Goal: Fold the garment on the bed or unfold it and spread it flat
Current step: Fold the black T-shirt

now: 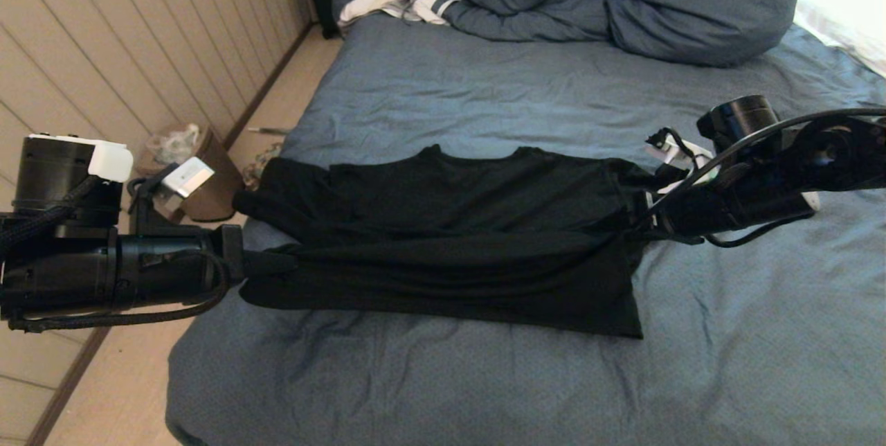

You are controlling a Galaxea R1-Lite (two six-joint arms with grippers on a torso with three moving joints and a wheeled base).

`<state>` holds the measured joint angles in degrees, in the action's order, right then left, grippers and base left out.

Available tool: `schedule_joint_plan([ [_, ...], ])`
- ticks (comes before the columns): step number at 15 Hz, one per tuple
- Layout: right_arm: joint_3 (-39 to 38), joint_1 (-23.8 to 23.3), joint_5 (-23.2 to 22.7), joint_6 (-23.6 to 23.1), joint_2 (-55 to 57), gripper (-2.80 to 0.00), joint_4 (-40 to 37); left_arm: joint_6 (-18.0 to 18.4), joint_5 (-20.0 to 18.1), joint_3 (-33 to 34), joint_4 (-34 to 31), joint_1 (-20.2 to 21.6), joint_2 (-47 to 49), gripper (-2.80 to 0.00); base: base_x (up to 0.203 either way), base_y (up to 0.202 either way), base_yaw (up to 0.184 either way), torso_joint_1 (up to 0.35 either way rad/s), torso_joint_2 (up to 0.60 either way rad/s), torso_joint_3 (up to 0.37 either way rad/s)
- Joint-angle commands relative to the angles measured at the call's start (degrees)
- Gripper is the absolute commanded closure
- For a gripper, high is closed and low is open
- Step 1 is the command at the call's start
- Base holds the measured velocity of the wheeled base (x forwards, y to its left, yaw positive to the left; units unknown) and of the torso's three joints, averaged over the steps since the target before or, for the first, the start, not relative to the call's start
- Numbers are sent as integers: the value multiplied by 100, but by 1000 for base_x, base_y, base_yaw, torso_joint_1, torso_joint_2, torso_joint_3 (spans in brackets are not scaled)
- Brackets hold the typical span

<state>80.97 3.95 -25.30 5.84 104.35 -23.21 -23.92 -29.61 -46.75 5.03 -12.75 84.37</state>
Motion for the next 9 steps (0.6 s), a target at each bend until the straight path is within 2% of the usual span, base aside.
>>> schedule_joint_plan([
  [1,-288,-124,-19,-8,-574,-280,-67,-8,-19,34,3,-4,15,0,0,0,0,0,0,0],
  [5,-1313,-225,-18,-47,-1186,-280,-71,-16,-36,16,6,1,88,0,0,0,0,0,0,0],
  [9,-2135,-145,-50,-265,-1086,-280,-20,-16,-45,52,6,1,167,0,0,0,0,0,0,0],
])
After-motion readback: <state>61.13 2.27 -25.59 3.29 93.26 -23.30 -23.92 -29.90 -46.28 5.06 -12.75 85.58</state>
